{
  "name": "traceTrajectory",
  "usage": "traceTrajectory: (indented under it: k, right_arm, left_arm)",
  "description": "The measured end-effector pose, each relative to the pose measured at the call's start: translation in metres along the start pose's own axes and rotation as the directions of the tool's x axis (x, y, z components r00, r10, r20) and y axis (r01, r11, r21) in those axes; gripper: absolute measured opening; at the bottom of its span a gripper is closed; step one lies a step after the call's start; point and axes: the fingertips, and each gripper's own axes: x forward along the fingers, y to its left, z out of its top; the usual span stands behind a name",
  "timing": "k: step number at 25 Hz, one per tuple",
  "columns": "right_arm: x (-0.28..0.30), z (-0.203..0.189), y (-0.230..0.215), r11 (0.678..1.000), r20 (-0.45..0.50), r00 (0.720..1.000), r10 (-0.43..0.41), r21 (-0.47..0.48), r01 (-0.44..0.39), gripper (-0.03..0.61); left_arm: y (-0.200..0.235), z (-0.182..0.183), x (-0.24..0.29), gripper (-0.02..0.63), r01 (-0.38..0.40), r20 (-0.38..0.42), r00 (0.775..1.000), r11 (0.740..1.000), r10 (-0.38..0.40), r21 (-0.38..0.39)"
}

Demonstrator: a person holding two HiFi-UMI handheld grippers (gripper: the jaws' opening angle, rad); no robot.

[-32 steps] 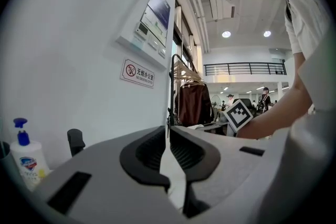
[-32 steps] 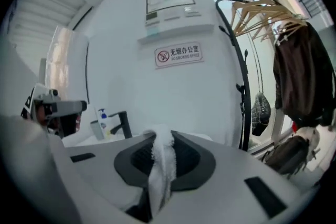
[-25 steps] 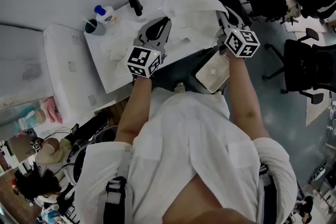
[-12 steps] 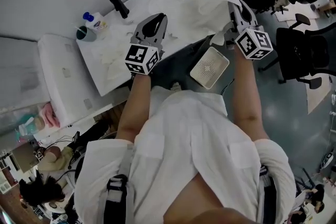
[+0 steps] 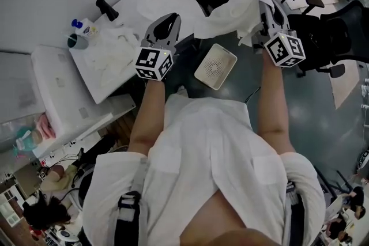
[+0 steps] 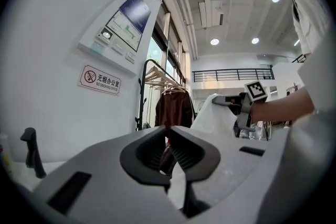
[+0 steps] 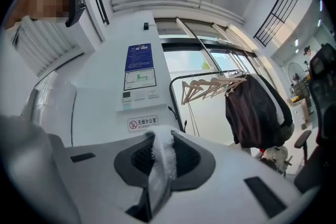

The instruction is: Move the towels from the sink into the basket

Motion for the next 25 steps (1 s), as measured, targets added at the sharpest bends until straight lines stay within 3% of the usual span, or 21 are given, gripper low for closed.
traceTrajectory:
  k: [6,13,25]
  right_arm:
    - [-0.053,-0.004,-0.043,0.999,-0.048,0.998,-0.044,-0.001,0.044,0.054]
    - [-0.089,-0.050,-0.065,0.999,-0.172,0.984,-0.050,0.005,0.052,0.055]
    - [-0.104,-0.164,-0.062,0.996,-0.417,0.908,-0.045,0.047,0.071,0.055]
  left_arm:
    - [-0.054,-0.006,0.013,0.032,0.021,-0.002,1.000,1.000,-0.021,-0.012]
    - [-0.084,-0.021,0.006,0.032,-0.004,-0.015,1.000,1.000,0.004,-0.026]
    - [-0.084,-0.048,-0.024,0.032,-0.091,-0.065,0.994,0.995,0.088,-0.036]
